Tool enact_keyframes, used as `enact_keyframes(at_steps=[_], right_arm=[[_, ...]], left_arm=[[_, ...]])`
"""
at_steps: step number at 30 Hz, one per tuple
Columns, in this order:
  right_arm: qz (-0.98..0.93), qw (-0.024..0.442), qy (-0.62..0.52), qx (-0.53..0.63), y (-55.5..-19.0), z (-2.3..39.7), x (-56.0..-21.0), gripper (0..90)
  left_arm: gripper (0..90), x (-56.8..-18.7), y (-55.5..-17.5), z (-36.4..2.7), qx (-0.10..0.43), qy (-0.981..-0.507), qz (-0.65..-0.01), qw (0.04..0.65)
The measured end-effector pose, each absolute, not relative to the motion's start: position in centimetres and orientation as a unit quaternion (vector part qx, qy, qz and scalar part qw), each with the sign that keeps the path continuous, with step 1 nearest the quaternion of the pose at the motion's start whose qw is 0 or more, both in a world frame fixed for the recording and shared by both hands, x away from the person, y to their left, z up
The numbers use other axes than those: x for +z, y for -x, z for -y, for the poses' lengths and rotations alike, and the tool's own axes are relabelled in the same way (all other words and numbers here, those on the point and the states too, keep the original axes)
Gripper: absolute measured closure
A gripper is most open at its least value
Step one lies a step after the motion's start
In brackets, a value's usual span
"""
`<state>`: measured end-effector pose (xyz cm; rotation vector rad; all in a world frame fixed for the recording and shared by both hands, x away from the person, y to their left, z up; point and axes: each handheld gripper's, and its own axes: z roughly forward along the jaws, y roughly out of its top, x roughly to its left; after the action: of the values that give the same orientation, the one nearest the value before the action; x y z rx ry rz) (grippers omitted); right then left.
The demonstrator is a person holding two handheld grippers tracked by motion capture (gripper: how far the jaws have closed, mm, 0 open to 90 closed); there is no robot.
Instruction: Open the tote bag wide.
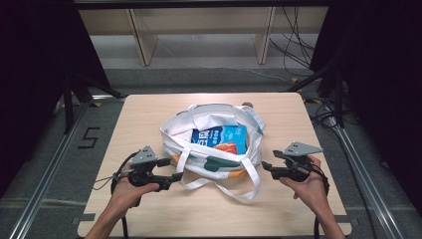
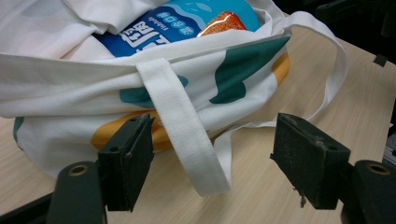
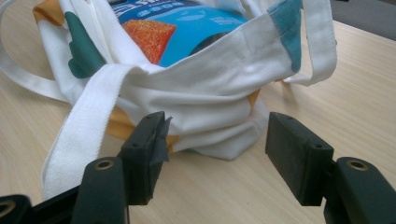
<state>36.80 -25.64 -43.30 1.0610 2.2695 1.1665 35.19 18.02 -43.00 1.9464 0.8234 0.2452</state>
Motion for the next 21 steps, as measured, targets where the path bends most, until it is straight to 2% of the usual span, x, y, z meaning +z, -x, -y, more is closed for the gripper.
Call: enact_keyframes(at_steps=[21], right_arm=[[-0.808,0.179,-0.380,0.414,-34.1,26.2,-44.6,37.6]], left_arm=[[26.4,-44.9,-32.9,-17.8,0.094,-0.802,-0.331,0.488]])
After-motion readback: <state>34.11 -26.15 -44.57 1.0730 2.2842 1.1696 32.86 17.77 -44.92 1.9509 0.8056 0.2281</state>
